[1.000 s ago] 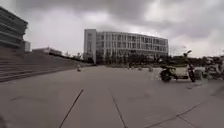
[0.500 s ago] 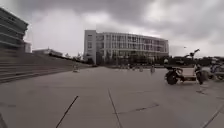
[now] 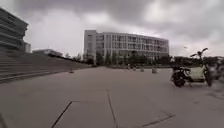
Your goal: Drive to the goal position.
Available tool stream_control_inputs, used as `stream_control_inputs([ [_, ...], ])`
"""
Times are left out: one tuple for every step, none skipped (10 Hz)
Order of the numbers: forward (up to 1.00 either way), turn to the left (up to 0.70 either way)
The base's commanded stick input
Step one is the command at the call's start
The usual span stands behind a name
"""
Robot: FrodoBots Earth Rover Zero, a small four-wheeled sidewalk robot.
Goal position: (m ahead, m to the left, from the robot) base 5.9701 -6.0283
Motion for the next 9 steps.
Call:
stream_control_inputs([
  [0.70, 0.00],
  [0.70, 0.00],
  [0.70, 0.00],
  [0.70, 0.00],
  [0.70, 0.00],
  [0.70, 0.00],
  [0.70, 0.00],
  [0.70, 0.00],
  [0.70, 0.00],
])
